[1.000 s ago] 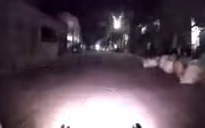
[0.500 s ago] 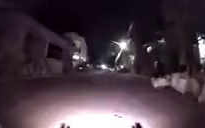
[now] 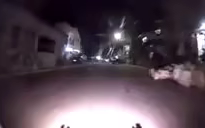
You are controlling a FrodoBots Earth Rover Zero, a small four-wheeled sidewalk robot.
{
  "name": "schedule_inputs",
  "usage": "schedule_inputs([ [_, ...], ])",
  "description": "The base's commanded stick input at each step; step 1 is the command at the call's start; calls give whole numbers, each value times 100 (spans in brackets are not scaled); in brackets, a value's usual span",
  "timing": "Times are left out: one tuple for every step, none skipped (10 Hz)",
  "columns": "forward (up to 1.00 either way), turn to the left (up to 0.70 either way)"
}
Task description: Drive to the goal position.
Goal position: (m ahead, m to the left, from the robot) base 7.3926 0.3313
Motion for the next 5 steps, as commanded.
schedule_inputs([
  [85,-7],
  [85,-26],
  [85,-34],
  [85,-34],
  [85,-34],
])
